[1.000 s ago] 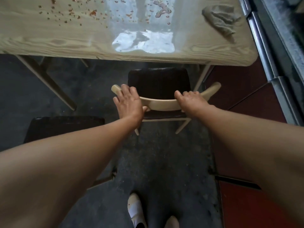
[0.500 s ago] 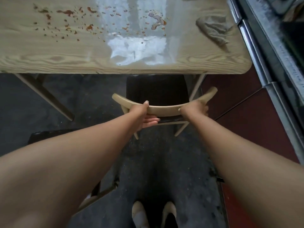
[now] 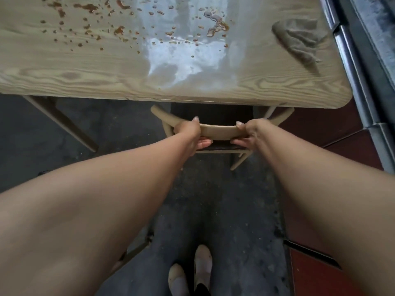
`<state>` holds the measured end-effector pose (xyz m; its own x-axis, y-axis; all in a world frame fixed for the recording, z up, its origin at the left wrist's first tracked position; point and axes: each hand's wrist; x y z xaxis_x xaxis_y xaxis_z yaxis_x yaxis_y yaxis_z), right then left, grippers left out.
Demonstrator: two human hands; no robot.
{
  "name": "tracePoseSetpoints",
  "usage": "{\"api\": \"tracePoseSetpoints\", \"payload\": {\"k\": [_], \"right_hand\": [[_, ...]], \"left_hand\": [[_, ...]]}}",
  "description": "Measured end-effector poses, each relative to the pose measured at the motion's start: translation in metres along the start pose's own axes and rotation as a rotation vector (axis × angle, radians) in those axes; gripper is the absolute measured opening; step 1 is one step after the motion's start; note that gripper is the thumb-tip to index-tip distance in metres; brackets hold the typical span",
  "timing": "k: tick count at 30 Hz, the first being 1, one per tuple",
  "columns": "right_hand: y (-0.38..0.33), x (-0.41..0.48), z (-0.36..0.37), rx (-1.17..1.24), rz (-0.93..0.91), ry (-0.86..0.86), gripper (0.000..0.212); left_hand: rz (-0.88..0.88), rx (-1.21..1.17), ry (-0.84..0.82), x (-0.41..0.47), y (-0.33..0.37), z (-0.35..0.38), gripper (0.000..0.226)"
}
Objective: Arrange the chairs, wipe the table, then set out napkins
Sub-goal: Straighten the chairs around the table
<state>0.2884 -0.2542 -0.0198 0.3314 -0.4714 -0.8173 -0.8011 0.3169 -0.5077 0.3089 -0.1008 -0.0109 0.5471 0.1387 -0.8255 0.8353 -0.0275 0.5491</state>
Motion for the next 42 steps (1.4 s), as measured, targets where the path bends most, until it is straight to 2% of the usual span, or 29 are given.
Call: {"api": "tracePoseSetpoints", "payload": {"k": [2, 8, 13, 16, 18, 21, 23, 25, 29, 33, 37, 42], "right_hand": [[-0.002, -0.001, 0.002, -0.007, 0.084, 0.027, 0.055], [-0.008, -0.009, 0.017, 0.013, 0.103, 0.033, 0.056], [-0.014, -0.008, 0.018, 0.051, 0.155, -0.001, 0.053], [-0.011, -0.001, 0.018, 0.020, 0.097, -0.042, 0.057], [-0.008, 0.001, 0.016, 0.049, 0.133, -0.009, 0.061], [-0.007, -0.011, 0.016, -0.028, 0.059, -0.028, 0.063], [-0.003, -0.027, 0.016, -0.059, 0.067, 0.029, 0.067], [0.008, -0.045, 0.021, -0.088, 0.075, 0.027, 0.069], [0.035, -0.087, 0.042, -0.198, 0.092, -0.085, 0.062], [0.061, -0.136, 0.071, -0.261, 0.105, -0.205, 0.049], [0.098, -0.202, 0.105, -0.380, 0.069, -0.352, 0.041], [0.159, -0.286, 0.155, -0.532, 0.054, -0.437, 0.032]], "left_hand": [[-0.006, 0.008, -0.013, -0.001, 0.000, -0.003, 0.051], [0.001, 0.049, 0.096, 0.002, 0.011, -0.004, 0.054], [0.016, 0.090, 0.008, -0.010, 0.018, -0.011, 0.047], [-0.007, 0.071, -0.046, -0.015, 0.016, -0.014, 0.050], [-0.006, 0.081, -0.078, -0.019, 0.015, -0.016, 0.054], [-0.028, 0.097, -0.105, -0.025, 0.012, -0.026, 0.060], [-0.036, 0.121, -0.098, -0.030, 0.008, -0.038, 0.061], [-0.016, 0.153, -0.093, -0.038, 0.001, -0.060, 0.056], [0.021, 0.198, -0.039, -0.054, -0.013, -0.113, 0.043], [0.006, 0.233, 0.025, -0.063, -0.035, -0.172, 0.044], [0.006, 0.202, 0.066, -0.082, -0.063, -0.240, 0.033], [-0.016, 0.192, 0.113, -0.105, -0.110, -0.340, 0.035]]}}
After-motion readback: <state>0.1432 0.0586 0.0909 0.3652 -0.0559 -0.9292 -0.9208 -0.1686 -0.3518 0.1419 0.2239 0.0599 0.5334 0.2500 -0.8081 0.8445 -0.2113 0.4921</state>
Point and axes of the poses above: each hand's wrist, its own x-axis towards the middle knuckle, its own z-axis out of the palm, y = z × x, and after that the axes turned 5 degrees about y, right-handed
